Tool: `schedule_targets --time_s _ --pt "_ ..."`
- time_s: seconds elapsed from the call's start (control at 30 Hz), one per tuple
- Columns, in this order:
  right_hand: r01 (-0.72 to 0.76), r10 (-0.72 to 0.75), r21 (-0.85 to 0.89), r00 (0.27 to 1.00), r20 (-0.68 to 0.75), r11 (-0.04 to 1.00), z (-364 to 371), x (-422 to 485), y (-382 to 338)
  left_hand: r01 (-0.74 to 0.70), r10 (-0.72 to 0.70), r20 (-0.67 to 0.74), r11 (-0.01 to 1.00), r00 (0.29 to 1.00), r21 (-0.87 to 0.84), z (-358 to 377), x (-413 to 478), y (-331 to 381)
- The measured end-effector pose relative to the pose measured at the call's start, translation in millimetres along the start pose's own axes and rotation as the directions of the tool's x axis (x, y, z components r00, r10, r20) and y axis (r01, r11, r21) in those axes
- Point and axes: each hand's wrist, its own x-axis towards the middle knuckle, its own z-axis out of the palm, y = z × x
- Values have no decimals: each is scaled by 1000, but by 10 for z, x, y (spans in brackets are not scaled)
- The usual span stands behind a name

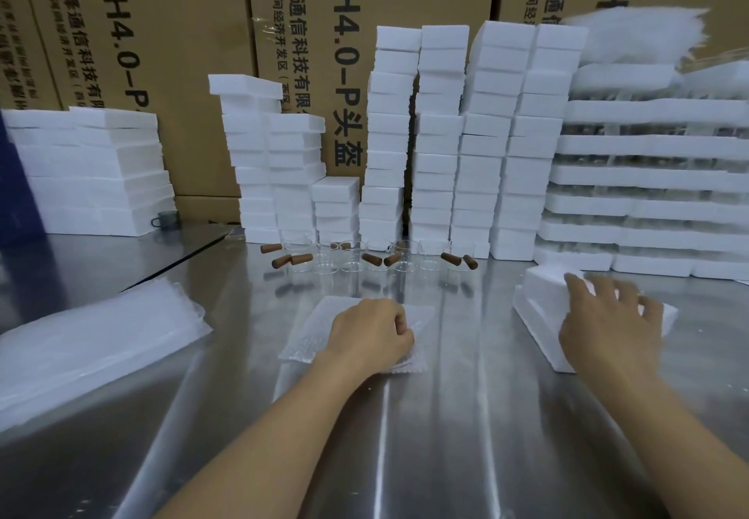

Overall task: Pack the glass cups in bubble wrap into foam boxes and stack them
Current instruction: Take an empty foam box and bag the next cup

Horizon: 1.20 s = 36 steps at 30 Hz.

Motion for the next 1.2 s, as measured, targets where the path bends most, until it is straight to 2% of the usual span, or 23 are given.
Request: schedule_targets --time_s 0.07,0.13,0.17,0.23,0.27,0.33,0.43,0.53,0.83,1.2 --pt "66 -51 82 982 -180 994 -3 -14 -58 6 -6 3 1000 1000 -11 12 -7 3" --pt "248 -212 79 927 -310 966 -28 -12 -256 16 -16 1 1000 1000 -24 34 -11 4" --pt "357 -322 71 898 -299 931 -26 -13 -396 18 -18 1 999 1000 -30 43 -12 7" --pt "495 -485 142 869 -97 857 55 -21 -695 17 -16 5 999 1000 -41 66 -4 10" --pt "478 -499 234 866 37 847 150 -13 -825 14 -14 10 999 1000 -45 80 -1 6" --pt "301 -420 421 879 226 856 359 65 -985 8 -8 11 999 1000 -49 110 -4 -8" --pt "-1 -190 554 939 286 832 620 342 -1082 -7 6 -6 999 1000 -45 142 -10 -13" --pt "-190 -3 559 946 325 807 810 658 -1092 -34 34 -1 999 999 -32 141 -10 13" --pt "-158 51 449 969 242 879 1214 1130 -1214 -97 94 35 992 995 81 152 7 143" --pt "-274 123 544 947 298 793 910 883 -1144 -78 74 62 994 995 72 147 -2 142"
